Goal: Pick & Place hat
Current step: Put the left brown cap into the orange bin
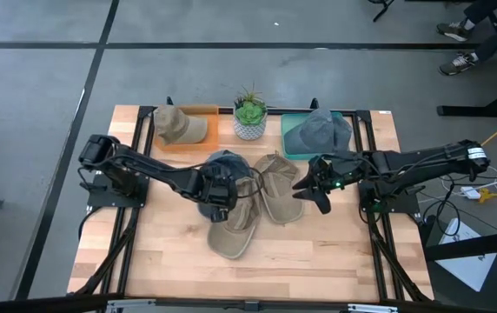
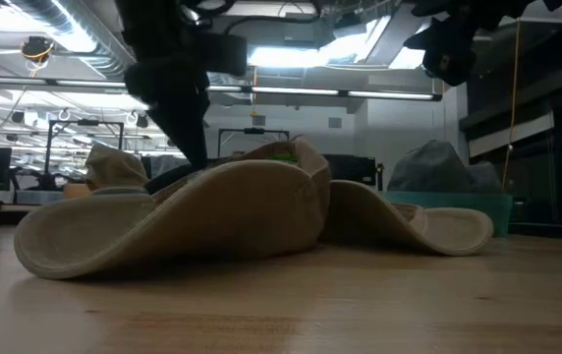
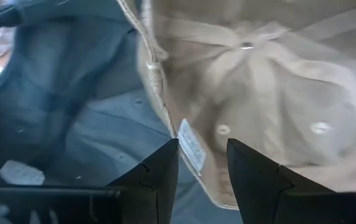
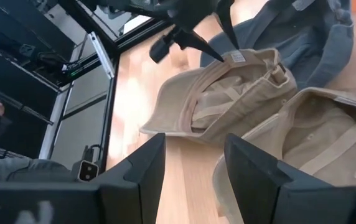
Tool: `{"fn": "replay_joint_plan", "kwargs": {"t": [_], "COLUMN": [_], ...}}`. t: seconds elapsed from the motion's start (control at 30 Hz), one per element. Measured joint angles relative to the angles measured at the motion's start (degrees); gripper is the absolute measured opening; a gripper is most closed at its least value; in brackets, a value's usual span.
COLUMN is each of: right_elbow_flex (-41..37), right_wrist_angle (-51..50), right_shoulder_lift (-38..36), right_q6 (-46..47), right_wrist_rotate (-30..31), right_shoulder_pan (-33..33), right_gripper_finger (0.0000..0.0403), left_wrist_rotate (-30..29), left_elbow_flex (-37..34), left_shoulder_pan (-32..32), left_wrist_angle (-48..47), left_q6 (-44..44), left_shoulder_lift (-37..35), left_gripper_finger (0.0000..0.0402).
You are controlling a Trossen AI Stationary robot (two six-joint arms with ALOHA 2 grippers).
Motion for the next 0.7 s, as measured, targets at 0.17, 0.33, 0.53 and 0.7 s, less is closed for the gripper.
{"fn": "replay_joint_plan", "kwargs": {"t": [0.17, 0.33, 0.53, 0.7], "right_elbow_flex": [0.0, 0.0, 0.0, 0.0], "right_wrist_angle": [0.05, 0.04, 0.04, 0.04], "right_shoulder_lift": [0.04, 0.04, 0.04, 0.04], "right_q6": [-0.03, -0.08, -0.23, -0.42], "right_wrist_rotate": [0.14, 0.14, 0.14, 0.14], "right_shoulder_pan": [0.0, 0.0, 0.0, 0.0], "right_gripper_finger": [0.0162, 0.0162, 0.0162, 0.0162], "left_wrist_rotate": [-3.41, -3.0, 0.32, -1.97], "left_elbow_flex": [0.02, 0.02, 0.04, 0.07], "left_shoulder_pan": [0.11, 0.26, 0.24, 0.07], "left_wrist_angle": [-0.04, -0.08, 0.75, 0.63], "left_q6": [-2.6, -2.75, -5.15, -5.72], "left_shoulder_lift": [1.64, 2.7, 0.23, -3.15], "left_gripper_finger": [0.013, 0.013, 0.013, 0.013]}}
